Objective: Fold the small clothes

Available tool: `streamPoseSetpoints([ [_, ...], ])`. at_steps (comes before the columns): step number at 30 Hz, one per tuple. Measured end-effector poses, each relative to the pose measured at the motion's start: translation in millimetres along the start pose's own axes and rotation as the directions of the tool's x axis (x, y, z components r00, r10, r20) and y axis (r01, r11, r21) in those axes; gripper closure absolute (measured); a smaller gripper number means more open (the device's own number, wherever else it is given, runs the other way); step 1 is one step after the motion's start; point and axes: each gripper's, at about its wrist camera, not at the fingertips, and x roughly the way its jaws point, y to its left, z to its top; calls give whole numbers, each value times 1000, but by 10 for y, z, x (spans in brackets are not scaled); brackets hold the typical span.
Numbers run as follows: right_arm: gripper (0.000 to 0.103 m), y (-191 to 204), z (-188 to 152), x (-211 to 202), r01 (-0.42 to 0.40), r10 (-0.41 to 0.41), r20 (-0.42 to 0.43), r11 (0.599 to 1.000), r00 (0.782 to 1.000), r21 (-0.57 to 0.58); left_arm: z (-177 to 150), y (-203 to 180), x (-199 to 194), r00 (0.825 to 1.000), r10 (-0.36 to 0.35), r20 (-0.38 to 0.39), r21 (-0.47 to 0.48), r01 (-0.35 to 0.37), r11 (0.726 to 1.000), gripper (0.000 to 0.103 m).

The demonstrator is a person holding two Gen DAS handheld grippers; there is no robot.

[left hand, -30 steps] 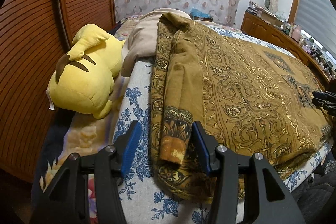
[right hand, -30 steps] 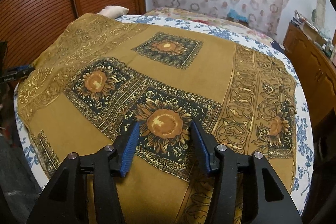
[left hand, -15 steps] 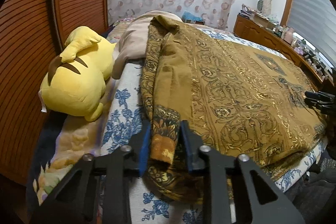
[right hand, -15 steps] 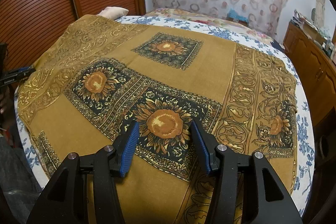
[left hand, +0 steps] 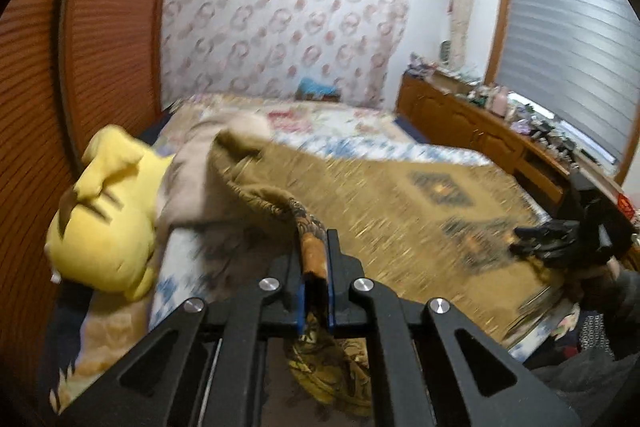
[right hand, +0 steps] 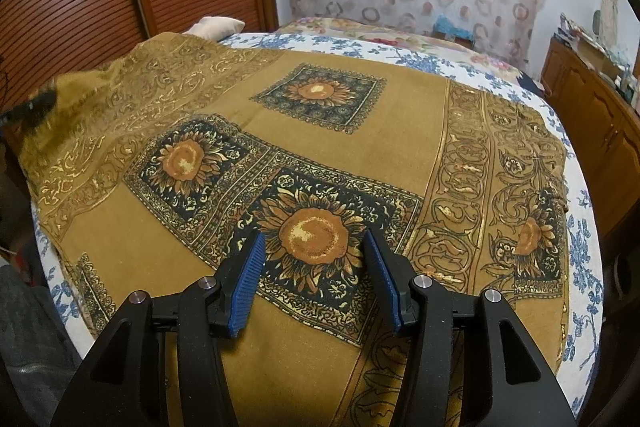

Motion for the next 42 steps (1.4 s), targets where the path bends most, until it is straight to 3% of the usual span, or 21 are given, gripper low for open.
streamPoseSetpoints([
  [7,51,17,-2,-14,16,-16,1,1000,1000,-9,379,-439,95,993,-104,59,80,99,992,99],
  [15,51,-133,-29,-307,41,-45,55,997,997,69,665,-958,288,975,-215,56,165,204,965,99],
  [22,51,-297,-89,-646,95,-104,95,991,990,94,954,-1518,397,941,-335,36,237,318,918,100],
  [32,51,-521,-132,-1071,147,-172,166,978,971,148,1180,-2251,470,906,-423,-10,315,404,859,99],
  [35,51,-554,-142,-1125,147,-175,175,976,969,162,1139,-2321,578,906,-419,-51,313,413,855,91],
  [38,51,-572,-141,-1123,150,-178,172,975,969,166,1060,-2302,642,916,-397,-61,313,396,863,64],
  [42,51,-556,-126,-1082,140,-167,168,976,971,164,940,-2185,669,931,-357,-74,296,363,884,58],
])
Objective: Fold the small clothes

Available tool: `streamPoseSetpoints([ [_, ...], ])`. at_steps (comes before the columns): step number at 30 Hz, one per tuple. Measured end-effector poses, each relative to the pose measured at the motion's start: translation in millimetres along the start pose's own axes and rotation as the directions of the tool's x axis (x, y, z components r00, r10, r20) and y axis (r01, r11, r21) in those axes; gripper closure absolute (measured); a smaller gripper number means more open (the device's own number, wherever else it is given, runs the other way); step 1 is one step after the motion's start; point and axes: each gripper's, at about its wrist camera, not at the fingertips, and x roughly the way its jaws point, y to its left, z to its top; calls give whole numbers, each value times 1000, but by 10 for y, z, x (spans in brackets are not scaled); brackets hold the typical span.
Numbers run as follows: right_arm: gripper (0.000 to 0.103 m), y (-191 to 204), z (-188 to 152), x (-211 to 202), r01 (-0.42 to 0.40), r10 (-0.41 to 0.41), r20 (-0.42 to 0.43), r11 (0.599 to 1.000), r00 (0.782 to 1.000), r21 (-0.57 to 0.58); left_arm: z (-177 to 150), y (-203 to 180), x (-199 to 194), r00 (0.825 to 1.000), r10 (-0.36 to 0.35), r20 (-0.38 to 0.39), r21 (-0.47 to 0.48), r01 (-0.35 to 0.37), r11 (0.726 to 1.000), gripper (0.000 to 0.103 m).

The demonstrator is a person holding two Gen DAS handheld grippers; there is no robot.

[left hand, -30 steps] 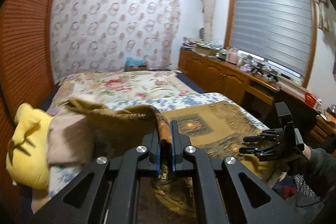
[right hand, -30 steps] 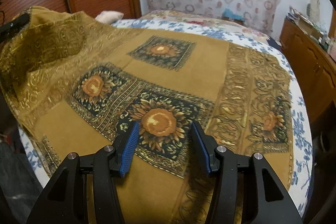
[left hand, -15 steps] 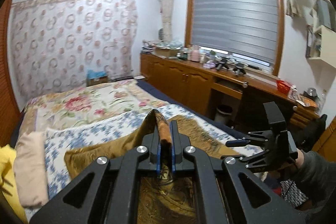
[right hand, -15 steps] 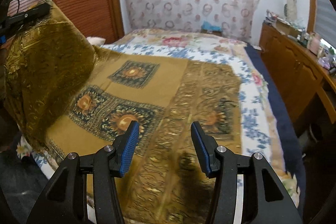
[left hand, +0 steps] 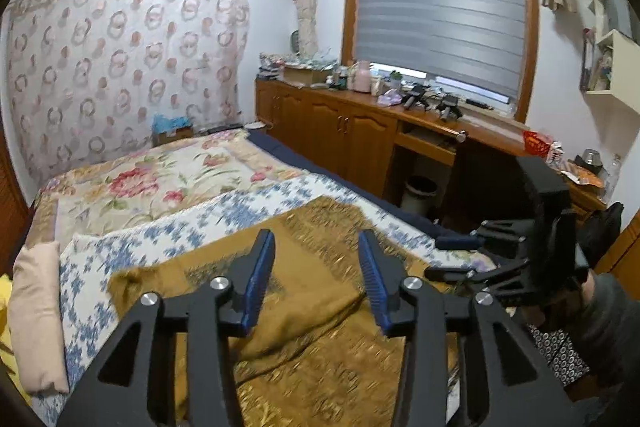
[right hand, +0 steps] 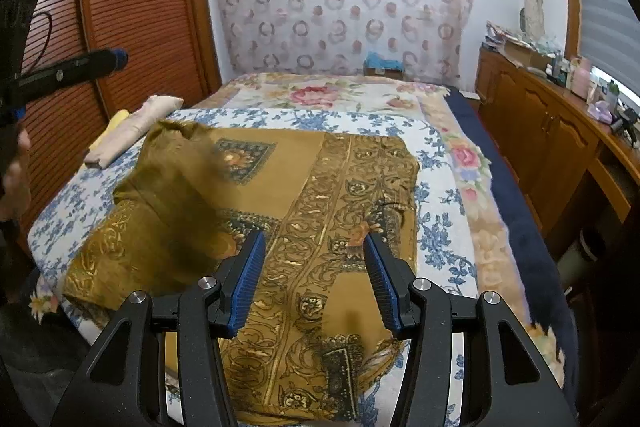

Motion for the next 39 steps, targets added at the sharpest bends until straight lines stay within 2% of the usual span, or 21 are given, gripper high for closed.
streamPoseSetpoints([
  [2,51,34,12,34,-14,14,-2,1000,1000,-5,-76,88,-13,1000,14,-12,-12,-14,1000,51],
  [4,51,78,21,89,-26,26,-11,1000,1000,-15,-170,192,-26,999,33,-24,-34,-34,999,49],
  [8,51,188,58,292,-53,51,-49,997,998,-50,-369,408,-70,995,95,-43,-75,-98,992,49],
  [13,51,267,101,661,-73,58,-138,992,989,-106,-617,645,-137,984,161,-72,-111,-168,979,49],
  [21,51,324,103,1106,-101,56,-271,982,961,-158,-916,933,-198,969,219,-117,-171,-237,956,49],
  [25,52,320,118,1137,-113,64,-274,980,960,-164,-1002,979,-199,966,224,-126,-186,-245,952,49],
  [27,65,331,117,1120,-131,83,-272,977,959,-166,-1018,987,-204,967,222,-126,-190,-244,951,49],
  [28,80,355,101,1101,-151,99,-272,972,957,-178,-1024,984,-208,967,221,-125,-191,-243,951,49],
  [29,90,386,98,1090,-156,101,-270,969,958,-191,-1023,986,-209,967,222,-125,-190,-243,951,49],
  [32,98,420,107,960,-189,141,-237,962,961,-194,-1025,987,-216,967,225,-120,-191,-244,951,49],
  [39,99,414,206,386,-197,188,-77,970,979,-142,-990,977,-257,968,230,-103,-194,-246,950,49],
])
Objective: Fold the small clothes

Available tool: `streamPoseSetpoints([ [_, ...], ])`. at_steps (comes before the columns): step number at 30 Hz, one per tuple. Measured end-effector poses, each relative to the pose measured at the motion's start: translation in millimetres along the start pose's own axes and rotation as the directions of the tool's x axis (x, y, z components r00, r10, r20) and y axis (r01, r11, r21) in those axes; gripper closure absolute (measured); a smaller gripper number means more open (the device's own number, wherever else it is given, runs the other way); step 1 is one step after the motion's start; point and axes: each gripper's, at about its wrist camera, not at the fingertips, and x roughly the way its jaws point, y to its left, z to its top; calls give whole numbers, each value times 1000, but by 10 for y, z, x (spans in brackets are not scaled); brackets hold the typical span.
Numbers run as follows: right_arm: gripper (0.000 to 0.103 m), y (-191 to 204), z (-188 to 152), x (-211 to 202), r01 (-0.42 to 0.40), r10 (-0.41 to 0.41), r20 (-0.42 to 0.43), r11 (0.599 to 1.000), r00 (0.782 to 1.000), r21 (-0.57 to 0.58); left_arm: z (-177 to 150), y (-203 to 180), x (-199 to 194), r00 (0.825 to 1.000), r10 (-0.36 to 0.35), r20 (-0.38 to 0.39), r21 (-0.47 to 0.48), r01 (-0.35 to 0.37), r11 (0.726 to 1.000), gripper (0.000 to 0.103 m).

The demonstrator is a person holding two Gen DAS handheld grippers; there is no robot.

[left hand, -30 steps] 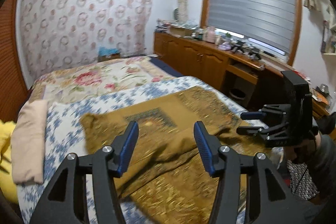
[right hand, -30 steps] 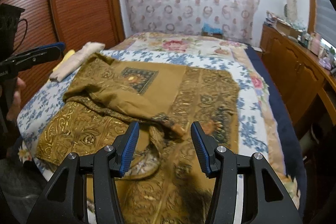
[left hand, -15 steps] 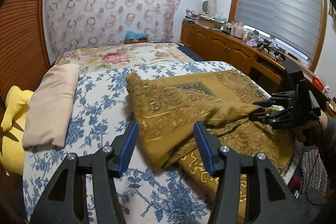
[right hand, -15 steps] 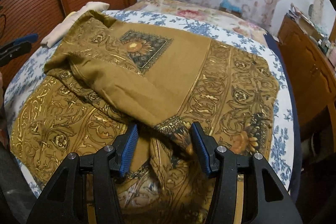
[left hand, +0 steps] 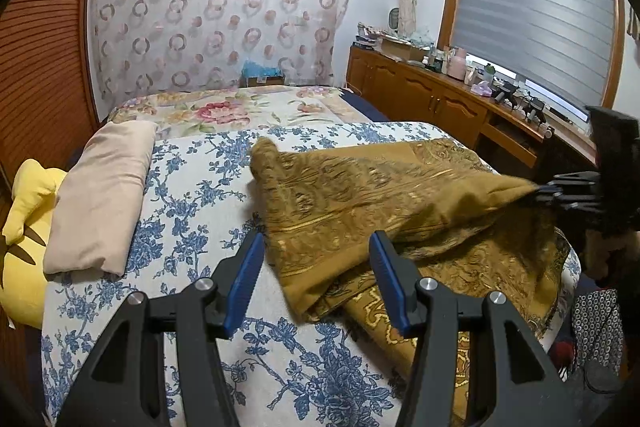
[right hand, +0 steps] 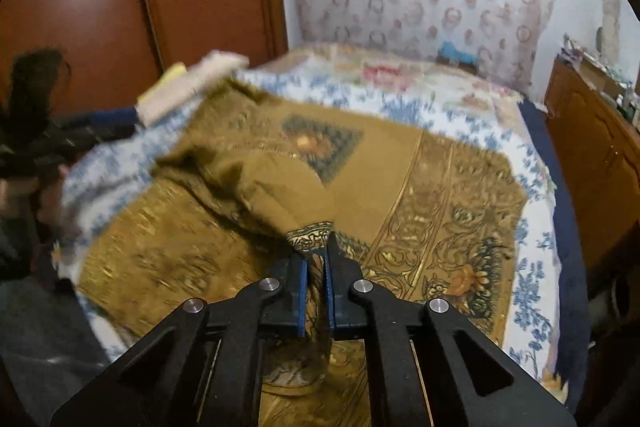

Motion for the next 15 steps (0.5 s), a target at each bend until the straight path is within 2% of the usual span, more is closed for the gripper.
streamPoseSetpoints([
  [4,99,-2,12,-270,18,-19,44,1000,999,20,9,-12,-13,1000,-4,5,0,4,1000,49],
  [6,99,-38,-21,-385,55,-56,49,998,997,30,9,-34,-26,1000,-8,8,3,8,1000,49],
  [11,99,-289,-234,-507,154,-155,3,984,988,86,12,-83,-44,1000,-20,12,13,20,1000,49],
  [15,98,-426,-444,-464,204,-199,-62,973,978,109,4,-116,-30,1000,-24,11,16,23,1000,49],
])
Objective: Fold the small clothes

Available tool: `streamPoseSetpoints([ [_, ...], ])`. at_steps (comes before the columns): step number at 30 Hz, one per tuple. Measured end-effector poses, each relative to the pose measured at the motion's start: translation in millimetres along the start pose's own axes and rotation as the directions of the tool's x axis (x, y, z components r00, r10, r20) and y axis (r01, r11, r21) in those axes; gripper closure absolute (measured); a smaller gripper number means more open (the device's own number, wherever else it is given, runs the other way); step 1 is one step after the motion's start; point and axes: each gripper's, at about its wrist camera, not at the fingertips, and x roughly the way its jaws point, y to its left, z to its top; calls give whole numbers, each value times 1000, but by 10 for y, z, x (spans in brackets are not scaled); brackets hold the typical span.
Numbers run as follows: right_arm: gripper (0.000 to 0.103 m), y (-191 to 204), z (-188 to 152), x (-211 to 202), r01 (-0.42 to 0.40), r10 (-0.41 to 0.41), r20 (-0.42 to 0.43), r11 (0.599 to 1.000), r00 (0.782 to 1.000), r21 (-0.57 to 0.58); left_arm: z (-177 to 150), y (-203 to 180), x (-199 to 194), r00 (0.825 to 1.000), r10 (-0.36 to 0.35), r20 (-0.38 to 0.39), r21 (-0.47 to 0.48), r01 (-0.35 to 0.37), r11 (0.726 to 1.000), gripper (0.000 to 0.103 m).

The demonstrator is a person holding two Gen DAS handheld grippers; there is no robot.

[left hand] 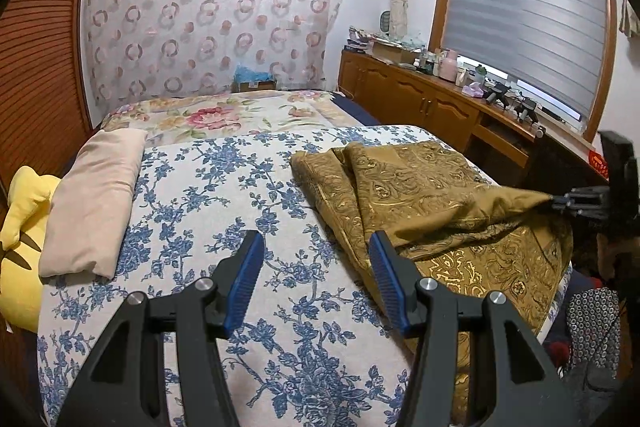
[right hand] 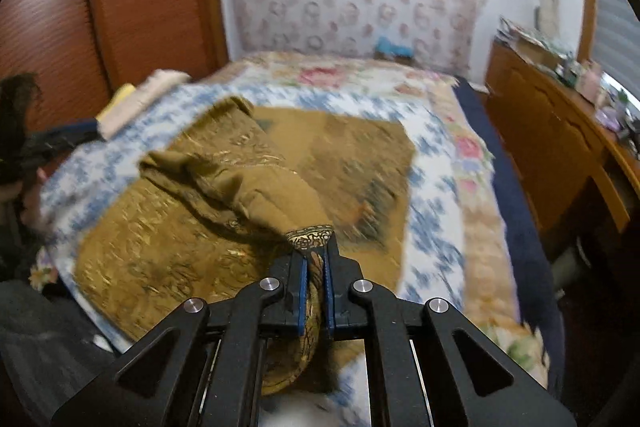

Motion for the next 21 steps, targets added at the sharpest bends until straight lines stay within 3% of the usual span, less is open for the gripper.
streamPoseSetpoints([
  [3,97,-37,-87,60,6,-6,-26,1000,1000,15,8,-4,19,1000,2,-4,0,-2,1000,49],
  [7,85,-19,-84,56,29,-29,-15,1000,999,7,3,-14,21,1000,5,-6,2,-5,1000,49],
  [9,78,-5,-46,12,33,-33,0,999,999,-4,-4,-8,17,1000,5,-3,0,-5,1000,49],
  [11,60,42,26,-40,34,-34,15,999,999,-18,0,-6,19,1000,5,-4,-1,-5,1000,49],
  [21,47,401,434,155,-31,36,45,994,998,-105,-27,14,18,1000,8,-10,-7,-8,1000,49],
])
